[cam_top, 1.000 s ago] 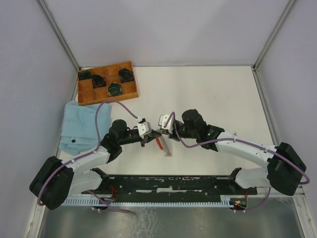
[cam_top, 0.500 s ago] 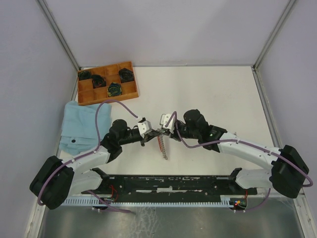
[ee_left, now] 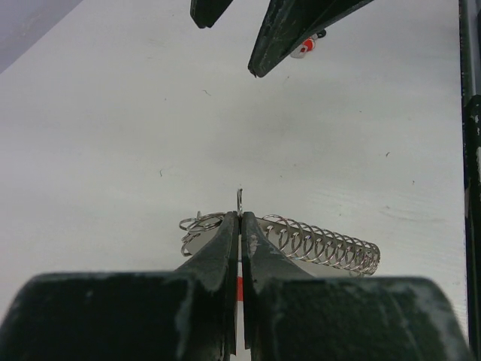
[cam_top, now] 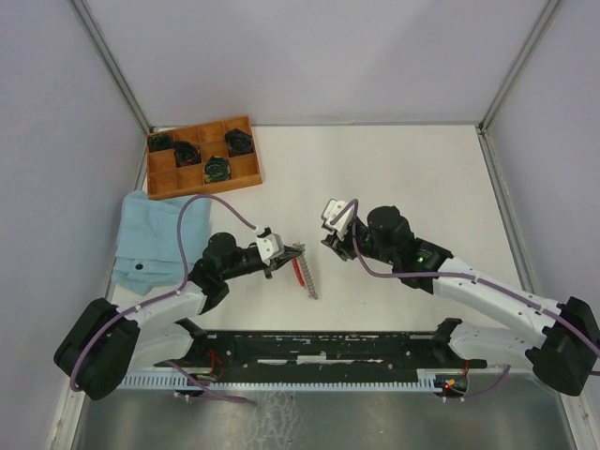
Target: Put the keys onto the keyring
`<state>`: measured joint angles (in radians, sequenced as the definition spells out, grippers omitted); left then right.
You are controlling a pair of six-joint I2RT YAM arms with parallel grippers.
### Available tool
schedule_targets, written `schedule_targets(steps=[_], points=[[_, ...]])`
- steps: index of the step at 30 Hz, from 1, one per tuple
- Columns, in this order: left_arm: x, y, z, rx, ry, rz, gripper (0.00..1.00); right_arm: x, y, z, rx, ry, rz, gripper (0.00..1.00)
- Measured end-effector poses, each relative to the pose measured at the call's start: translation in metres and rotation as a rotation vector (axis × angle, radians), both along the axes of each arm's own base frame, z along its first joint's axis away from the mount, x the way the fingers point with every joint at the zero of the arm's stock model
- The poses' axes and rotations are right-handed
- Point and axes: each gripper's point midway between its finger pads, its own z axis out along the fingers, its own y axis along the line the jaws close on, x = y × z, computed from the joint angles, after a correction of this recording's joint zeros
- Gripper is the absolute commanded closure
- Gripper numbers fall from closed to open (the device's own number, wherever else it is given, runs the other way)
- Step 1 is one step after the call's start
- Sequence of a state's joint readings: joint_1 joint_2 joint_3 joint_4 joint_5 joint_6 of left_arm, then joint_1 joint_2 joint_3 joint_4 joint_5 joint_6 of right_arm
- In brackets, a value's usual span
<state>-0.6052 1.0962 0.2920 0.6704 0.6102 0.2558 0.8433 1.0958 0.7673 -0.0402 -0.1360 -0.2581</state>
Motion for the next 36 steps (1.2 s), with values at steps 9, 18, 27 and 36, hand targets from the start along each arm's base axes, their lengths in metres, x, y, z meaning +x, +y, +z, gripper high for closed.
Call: schedule_targets(steps=[9, 18, 27, 36], points=[[-0.001, 0.000, 0.004, -0.038, -0.040, -0.003, 0.97, 0.005, -0.016, -0.014, -0.017, 0.083, -0.132, 0.52], [0.003, -0.007, 0.007, -0.115, 0.052, 0.017, 0.97, 0.019, -0.004, -0.029, 0.034, 0.119, -0.241, 0.54], [0.009, -0.009, 0.010, -0.180, 0.140, 0.066, 0.97, 0.025, 0.010, -0.042, 0.030, 0.078, -0.319, 0.54], [0.013, -0.010, 0.010, -0.204, 0.181, 0.110, 0.97, 0.019, 0.023, -0.046, 0.031, 0.057, -0.320, 0.54]])
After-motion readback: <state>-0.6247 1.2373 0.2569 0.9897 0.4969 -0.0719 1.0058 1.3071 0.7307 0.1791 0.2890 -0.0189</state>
